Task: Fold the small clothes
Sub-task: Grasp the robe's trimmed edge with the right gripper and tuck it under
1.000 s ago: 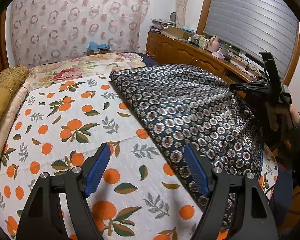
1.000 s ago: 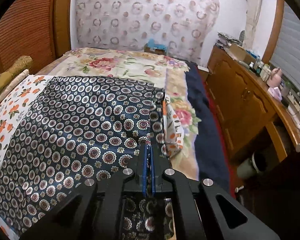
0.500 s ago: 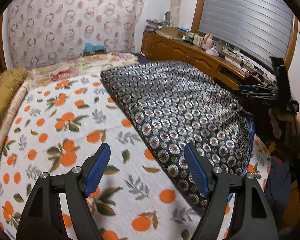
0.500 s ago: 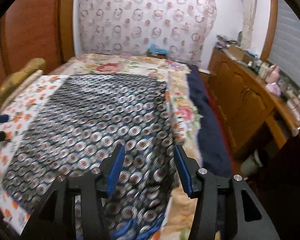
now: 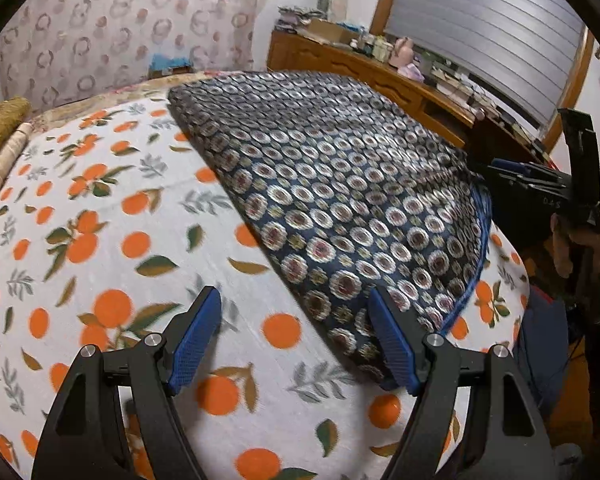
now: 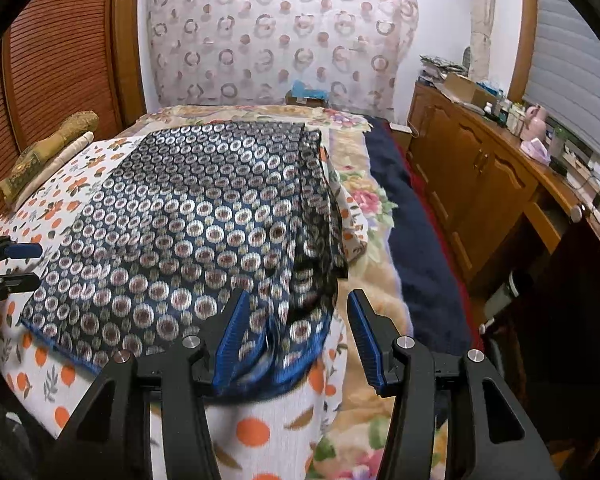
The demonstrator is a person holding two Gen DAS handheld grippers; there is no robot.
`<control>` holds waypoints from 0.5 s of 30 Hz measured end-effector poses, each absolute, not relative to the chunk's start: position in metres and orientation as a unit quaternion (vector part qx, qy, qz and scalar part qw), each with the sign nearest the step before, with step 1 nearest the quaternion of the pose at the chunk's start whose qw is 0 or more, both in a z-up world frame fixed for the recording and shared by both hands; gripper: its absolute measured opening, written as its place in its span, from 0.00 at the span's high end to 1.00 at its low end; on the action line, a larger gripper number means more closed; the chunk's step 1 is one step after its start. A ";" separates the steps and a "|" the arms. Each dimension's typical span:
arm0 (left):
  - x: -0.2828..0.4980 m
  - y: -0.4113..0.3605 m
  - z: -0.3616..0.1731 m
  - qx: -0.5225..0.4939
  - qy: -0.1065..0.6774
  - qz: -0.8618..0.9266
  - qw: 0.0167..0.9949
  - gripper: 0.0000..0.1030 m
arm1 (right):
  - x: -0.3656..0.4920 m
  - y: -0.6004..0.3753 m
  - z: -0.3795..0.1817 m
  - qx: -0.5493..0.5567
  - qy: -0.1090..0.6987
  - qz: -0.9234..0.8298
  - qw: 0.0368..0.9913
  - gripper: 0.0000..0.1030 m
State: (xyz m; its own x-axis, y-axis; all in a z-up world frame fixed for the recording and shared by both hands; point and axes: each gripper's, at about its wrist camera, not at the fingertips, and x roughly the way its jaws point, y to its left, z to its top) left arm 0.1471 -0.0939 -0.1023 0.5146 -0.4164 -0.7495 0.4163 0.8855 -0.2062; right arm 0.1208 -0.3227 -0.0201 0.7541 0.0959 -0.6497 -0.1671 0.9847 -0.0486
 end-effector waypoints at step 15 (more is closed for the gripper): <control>0.139 -0.104 -0.102 0.010 0.432 -0.259 0.864 0.53 | 0.139 -0.335 -0.044 0.007 0.379 0.081 0.922 0.49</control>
